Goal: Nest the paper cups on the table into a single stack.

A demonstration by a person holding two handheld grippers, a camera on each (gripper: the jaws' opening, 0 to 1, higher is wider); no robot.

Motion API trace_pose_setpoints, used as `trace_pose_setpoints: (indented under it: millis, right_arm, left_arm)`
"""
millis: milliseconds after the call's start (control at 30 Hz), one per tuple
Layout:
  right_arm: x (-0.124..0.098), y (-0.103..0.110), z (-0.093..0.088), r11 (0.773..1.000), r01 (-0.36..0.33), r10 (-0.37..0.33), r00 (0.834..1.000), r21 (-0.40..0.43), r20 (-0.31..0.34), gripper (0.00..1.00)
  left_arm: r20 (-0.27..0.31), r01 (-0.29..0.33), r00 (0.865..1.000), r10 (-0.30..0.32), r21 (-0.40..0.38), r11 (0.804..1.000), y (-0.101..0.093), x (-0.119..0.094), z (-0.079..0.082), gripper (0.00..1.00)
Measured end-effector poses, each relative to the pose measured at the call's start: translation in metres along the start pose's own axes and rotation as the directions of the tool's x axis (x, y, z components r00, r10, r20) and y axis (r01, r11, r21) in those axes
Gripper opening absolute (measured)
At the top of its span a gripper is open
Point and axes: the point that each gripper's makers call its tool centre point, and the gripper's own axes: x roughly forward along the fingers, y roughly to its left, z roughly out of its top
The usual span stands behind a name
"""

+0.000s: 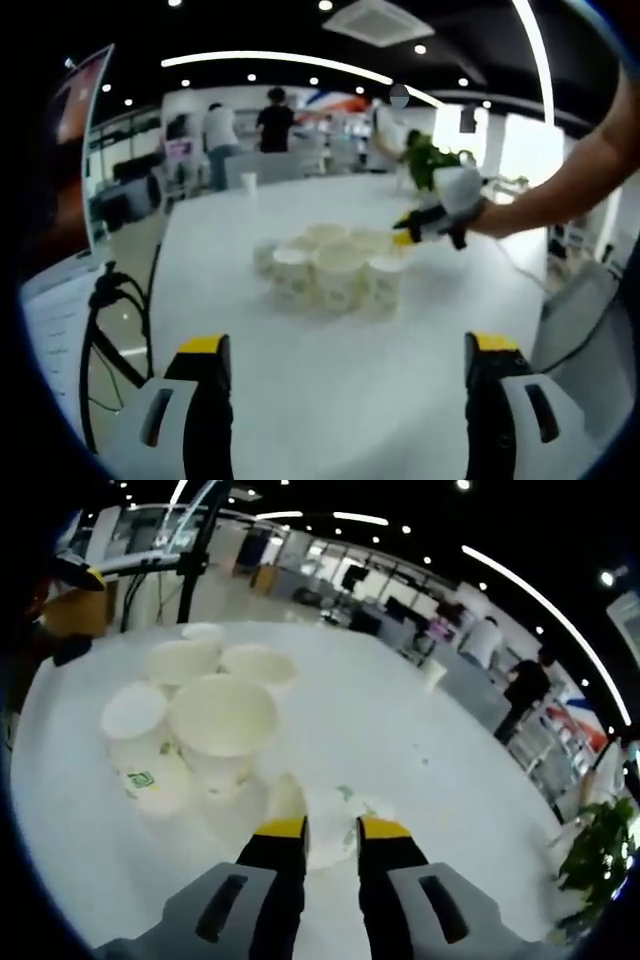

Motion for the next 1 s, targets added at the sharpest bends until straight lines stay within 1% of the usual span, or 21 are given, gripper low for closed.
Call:
trace_pose_setpoints:
  millis: [100, 233, 567, 667, 767, 1000]
  right_arm:
    - [-0.002, -0.003, 0.001, 1.000, 0.013, -0.013, 1.000, -0.017, 0.001, 0.14]
    - [-0.003, -0.007, 0.005, 0.999, 0.022, -0.022, 1.000, -0.034, 0.007, 0.08]
    - [-0.007, -0.021, 0.014, 0.995, 0.031, -0.029, 0.999, -0.099, 0.016, 0.00]
    - [-0.007, -0.027, 0.019, 0.992, 0.022, -0.020, 1.000, -0.127, 0.018, 0.00]
    - [-0.006, -0.034, 0.020, 0.990, 0.022, -0.020, 1.000, -0.139, 0.015, 0.00]
    - [-0.008, -0.045, 0.022, 0.991, 0.021, -0.021, 1.000, -0.132, 0.000, 0.00]
  left_arm:
    - [0.002, -0.001, 1.000, 0.001, -0.003, 1.000, 0.000, 0.000, 0.000, 0.95]
    - [0.000, 0.002, 1.000, -0.002, -0.005, 1.000, -0.001, 0.000, -0.001, 0.95]
    - [0.007, 0.001, 1.000, -0.001, -0.007, 1.000, 0.000, 0.001, 0.002, 0.95]
    - [0.007, 0.004, 1.000, -0.004, -0.005, 1.000, -0.001, 0.002, 0.002, 0.95]
    - [0.009, 0.003, 1.000, -0.003, -0.008, 1.000, 0.000, 0.002, 0.002, 0.95]
    - [0.012, 0.006, 1.000, -0.006, -0.009, 1.000, -0.002, 0.004, 0.003, 0.95]
